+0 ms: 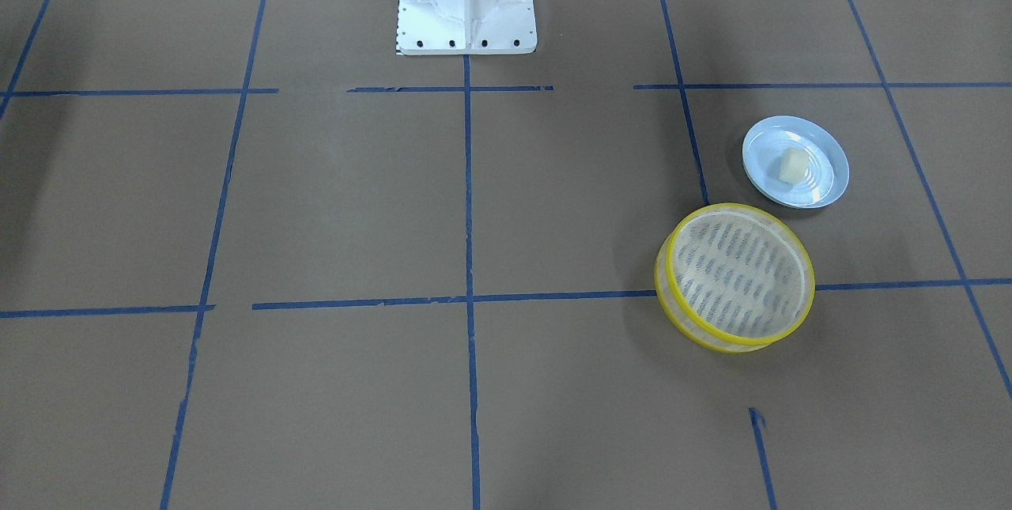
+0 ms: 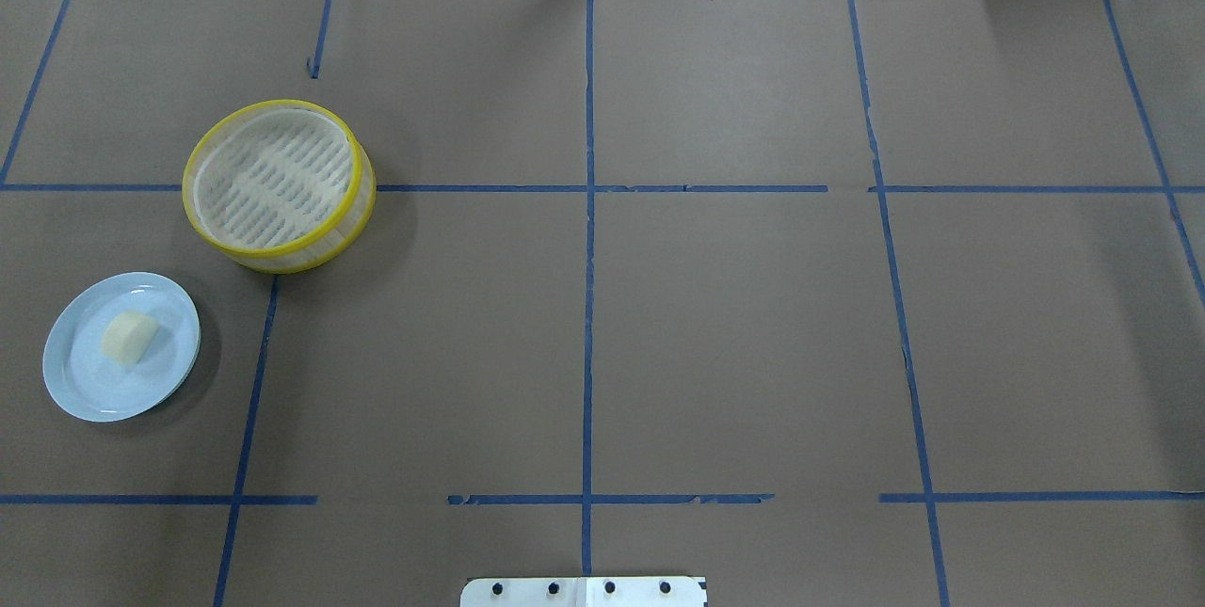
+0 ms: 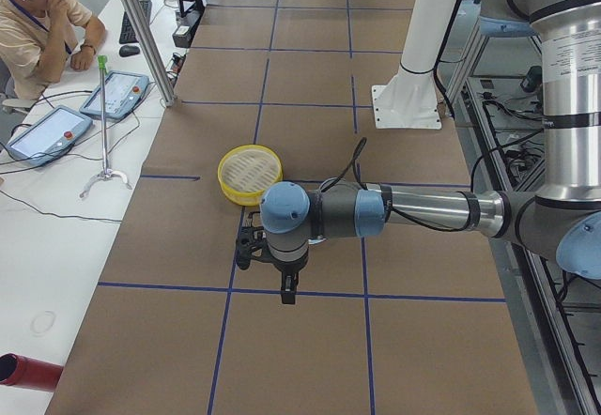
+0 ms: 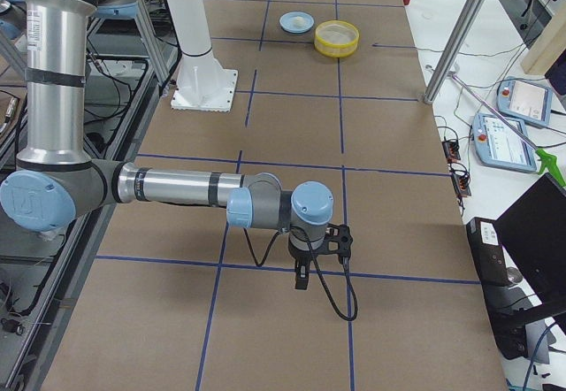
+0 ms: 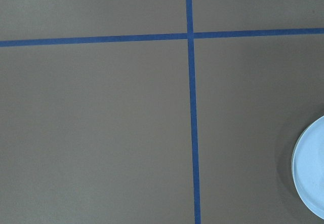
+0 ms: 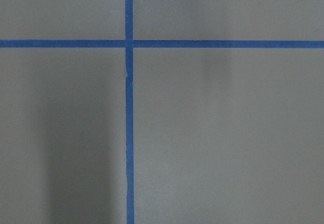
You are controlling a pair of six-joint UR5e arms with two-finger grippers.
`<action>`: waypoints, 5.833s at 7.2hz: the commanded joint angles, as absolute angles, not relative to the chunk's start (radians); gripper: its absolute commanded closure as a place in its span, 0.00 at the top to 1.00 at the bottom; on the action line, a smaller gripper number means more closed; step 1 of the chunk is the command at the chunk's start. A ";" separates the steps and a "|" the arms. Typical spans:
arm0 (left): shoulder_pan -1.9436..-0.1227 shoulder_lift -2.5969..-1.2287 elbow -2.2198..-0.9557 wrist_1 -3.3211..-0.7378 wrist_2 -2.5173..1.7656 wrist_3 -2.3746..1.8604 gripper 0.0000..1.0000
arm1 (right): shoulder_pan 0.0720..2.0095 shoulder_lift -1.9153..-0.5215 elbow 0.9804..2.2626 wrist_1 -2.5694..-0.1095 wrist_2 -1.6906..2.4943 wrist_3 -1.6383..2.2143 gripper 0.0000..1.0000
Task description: Place bun in steamer
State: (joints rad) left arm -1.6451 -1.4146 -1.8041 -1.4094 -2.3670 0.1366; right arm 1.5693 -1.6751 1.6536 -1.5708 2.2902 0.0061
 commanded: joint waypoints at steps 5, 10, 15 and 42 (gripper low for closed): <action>-1.619 -1.416 -1.725 -1.648 -2.442 0.127 1.00 | 1.569 -1.675 1.654 -1.571 2.290 0.006 1.00; -1.110 -1.419 -1.762 -2.219 -2.300 -0.583 1.00 | 1.569 -1.675 1.654 -1.569 2.290 0.006 1.00; -0.808 -1.427 -1.767 -2.209 -2.016 -0.741 0.99 | 1.569 -1.675 1.654 -1.569 2.290 0.006 1.00; -0.881 -1.965 -1.467 -1.940 -2.109 -0.996 0.46 | 1.569 -1.675 1.654 -1.571 2.290 0.006 1.00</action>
